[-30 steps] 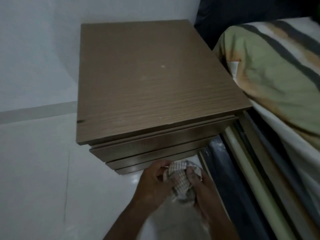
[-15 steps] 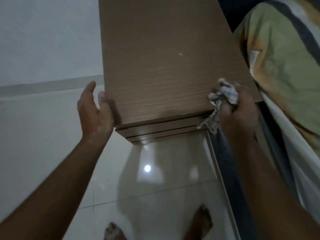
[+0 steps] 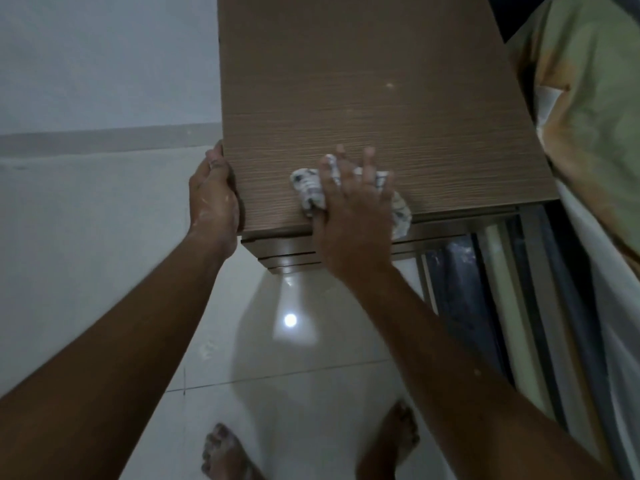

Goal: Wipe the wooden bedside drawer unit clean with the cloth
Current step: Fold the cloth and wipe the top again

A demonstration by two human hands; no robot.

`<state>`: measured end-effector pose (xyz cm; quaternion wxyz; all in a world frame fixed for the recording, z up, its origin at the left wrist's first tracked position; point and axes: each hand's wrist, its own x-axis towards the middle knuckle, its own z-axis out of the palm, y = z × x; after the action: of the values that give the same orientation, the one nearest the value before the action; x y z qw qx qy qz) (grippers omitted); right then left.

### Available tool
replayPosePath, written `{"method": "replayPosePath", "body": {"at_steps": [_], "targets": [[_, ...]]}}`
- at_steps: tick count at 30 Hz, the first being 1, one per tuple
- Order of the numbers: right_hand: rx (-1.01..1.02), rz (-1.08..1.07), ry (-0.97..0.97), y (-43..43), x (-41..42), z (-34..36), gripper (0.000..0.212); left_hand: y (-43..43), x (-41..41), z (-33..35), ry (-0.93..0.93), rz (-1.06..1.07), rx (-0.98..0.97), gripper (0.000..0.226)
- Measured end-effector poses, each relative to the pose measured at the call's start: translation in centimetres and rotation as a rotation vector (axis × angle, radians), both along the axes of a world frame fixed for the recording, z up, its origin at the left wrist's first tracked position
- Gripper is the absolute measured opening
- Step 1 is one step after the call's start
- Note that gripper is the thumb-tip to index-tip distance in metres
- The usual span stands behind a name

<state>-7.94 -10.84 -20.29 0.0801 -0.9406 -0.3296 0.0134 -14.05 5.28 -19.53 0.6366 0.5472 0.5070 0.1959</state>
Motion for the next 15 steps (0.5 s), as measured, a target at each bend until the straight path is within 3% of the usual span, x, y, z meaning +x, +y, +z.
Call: {"method": "replayPosePath", "body": {"at_steps": [5,9,12,15], "targets": [[0.056,0.25,0.015,4.4,-3.4,-0.1,0.059,0.2,-0.3,-0.3,-0.056,-0.027,-0.028,0.039],[0.065,0.441,0.046,3.1,-4.3,0.4,0.058,0.4,-0.5,-0.2,-0.065,-0.043,0.007,0.04],[0.218,0.577,0.281,-0.5,-5.1,1.1,0.053,0.1,-0.6,0.9,-0.003,-0.041,0.03,0.045],[0.432,0.468,0.52,-4.6,-5.5,2.3,0.049,-0.4,-0.7,2.1,0.028,0.046,0.177,0.036]]}}
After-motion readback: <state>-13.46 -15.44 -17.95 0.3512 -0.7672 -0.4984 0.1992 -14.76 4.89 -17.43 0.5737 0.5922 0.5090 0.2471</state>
